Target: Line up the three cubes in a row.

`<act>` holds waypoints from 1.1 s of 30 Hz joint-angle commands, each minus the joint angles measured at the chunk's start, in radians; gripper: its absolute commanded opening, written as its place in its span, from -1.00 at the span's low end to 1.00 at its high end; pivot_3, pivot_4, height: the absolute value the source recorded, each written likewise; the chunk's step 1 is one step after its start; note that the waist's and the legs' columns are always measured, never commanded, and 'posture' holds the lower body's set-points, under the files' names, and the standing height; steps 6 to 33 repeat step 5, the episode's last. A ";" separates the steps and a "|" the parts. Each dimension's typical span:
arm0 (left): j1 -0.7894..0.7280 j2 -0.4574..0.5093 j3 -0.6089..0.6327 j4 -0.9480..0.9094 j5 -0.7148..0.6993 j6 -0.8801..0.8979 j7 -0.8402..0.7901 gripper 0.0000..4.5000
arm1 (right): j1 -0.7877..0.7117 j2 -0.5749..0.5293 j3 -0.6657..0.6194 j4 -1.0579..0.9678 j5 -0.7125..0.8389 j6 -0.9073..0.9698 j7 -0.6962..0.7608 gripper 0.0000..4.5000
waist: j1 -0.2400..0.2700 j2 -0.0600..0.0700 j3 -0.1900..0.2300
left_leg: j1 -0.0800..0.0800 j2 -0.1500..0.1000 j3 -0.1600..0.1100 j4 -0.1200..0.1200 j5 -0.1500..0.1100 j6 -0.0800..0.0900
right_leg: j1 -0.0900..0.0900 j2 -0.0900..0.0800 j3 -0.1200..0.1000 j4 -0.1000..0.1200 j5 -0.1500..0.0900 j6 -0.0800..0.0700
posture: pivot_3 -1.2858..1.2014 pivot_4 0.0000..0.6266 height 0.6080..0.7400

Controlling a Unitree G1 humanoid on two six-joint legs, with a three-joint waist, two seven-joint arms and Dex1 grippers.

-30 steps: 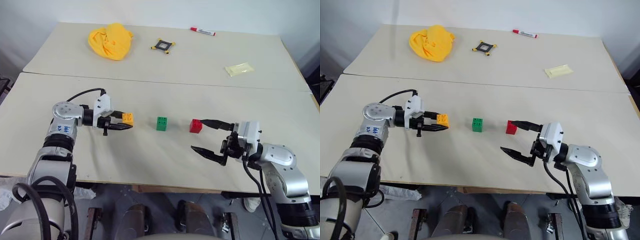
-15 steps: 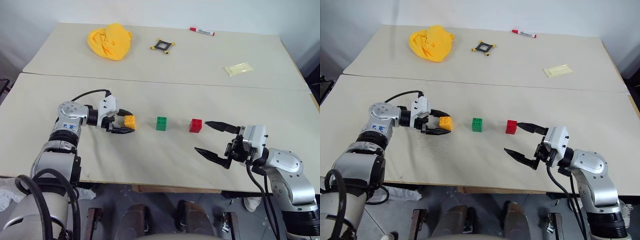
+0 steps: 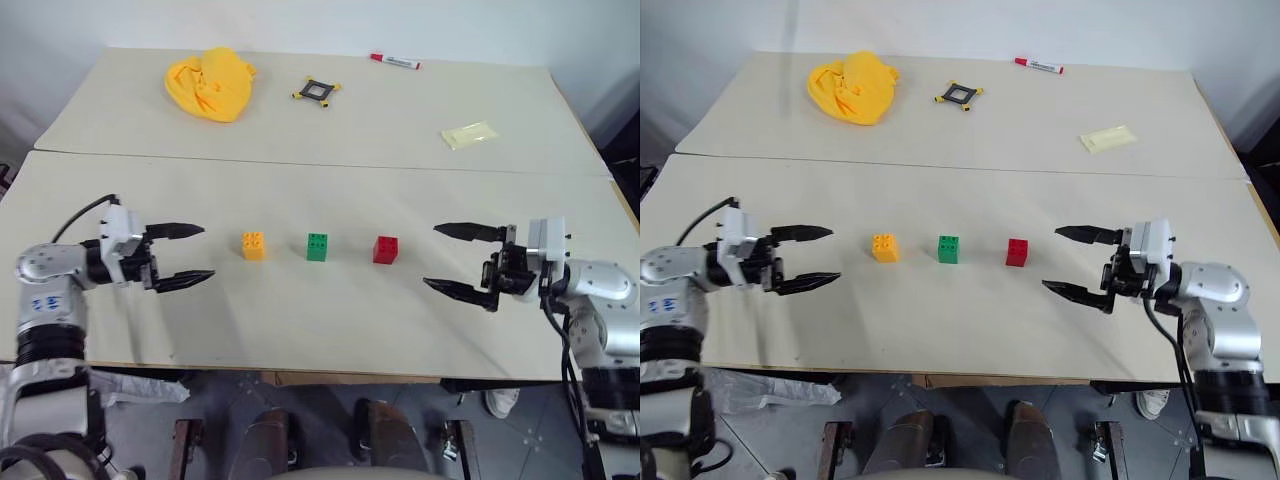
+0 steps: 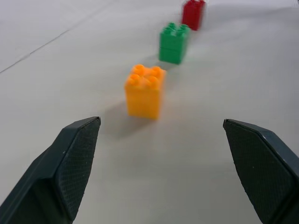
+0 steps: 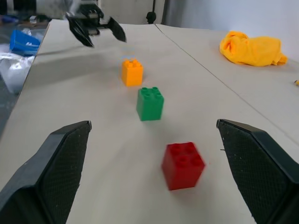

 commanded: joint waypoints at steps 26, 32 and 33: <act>-0.021 0.036 0.020 -0.073 -0.032 0.036 0.049 0.99 | -0.078 -0.022 0.017 0.076 -0.039 -0.041 0.078 1.00 | 0.007 0.000 0.000 | 0.000 0.000 0.000 0.000 0.000 0.000 | 0.000 0.000 0.000 0.000 0.000 0.000 | 0.03 -0.52 1.00; -0.021 0.036 0.020 -0.073 -0.032 0.036 0.049 0.99 | -0.078 -0.022 0.017 0.076 -0.039 -0.041 0.078 1.00 | 0.007 0.000 0.000 | 0.000 0.000 0.000 0.000 0.000 0.000 | 0.000 0.000 0.000 0.000 0.000 0.000 | 0.03 -0.52 1.00; -0.021 0.036 0.020 -0.073 -0.032 0.036 0.049 0.99 | -0.078 -0.022 0.017 0.076 -0.039 -0.041 0.078 1.00 | 0.007 0.000 0.000 | 0.000 0.000 0.000 0.000 0.000 0.000 | 0.000 0.000 0.000 0.000 0.000 0.000 | 0.03 -0.52 1.00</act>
